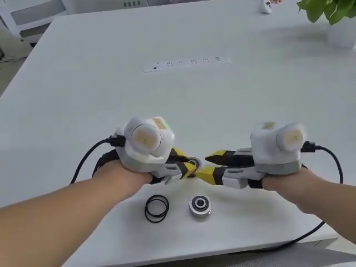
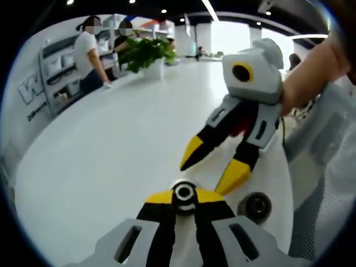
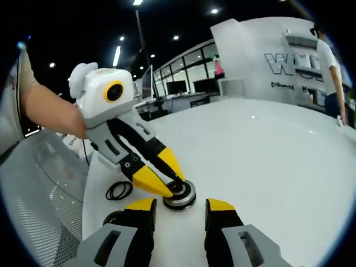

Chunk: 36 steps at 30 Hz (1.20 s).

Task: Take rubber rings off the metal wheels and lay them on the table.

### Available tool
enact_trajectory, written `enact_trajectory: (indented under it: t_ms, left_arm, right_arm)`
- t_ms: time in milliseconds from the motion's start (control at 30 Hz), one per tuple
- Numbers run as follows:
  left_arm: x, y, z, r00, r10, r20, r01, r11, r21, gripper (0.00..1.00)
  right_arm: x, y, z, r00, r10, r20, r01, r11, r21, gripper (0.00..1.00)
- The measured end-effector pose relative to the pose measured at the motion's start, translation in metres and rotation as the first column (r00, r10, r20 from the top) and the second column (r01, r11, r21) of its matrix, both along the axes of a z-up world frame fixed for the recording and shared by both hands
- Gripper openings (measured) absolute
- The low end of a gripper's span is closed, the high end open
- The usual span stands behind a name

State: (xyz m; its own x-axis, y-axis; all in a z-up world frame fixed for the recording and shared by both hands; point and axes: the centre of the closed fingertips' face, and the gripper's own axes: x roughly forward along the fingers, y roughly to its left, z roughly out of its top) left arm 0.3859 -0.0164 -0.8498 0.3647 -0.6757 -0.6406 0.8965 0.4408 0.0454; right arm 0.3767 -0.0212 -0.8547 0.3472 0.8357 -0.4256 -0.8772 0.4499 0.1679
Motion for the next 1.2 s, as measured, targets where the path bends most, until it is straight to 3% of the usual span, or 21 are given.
enact_trajectory:
  t_ms: [100, 433, 633, 1200]
  left_arm:
    - [0.000, 0.000, 0.000, 1.000, -0.001, -0.001, 0.001, 1.000, -0.001, 0.12]
    - [-0.001, 0.000, 0.000, 1.000, -0.007, -0.006, 0.007, 1.000, -0.003, 0.12]
    - [-0.001, 0.000, -0.001, 1.000, -0.006, -0.006, 0.006, 1.000, -0.007, 0.12]
    - [0.000, 0.000, -0.001, 1.000, -0.005, -0.007, 0.005, 1.000, -0.010, 0.12]
  right_arm:
    - [0.002, 0.003, -0.006, 0.999, 0.033, 0.014, -0.032, 0.999, -0.031, 0.33]
    - [0.010, 0.013, -0.008, 0.994, 0.104, 0.041, -0.102, 0.993, -0.052, 0.31]
    - [0.006, 0.016, -0.010, 0.986, 0.158, 0.049, -0.155, 0.986, -0.058, 0.27]
    - [0.001, 0.006, -0.011, 0.985, 0.169, 0.043, -0.166, 0.984, -0.063, 0.19]
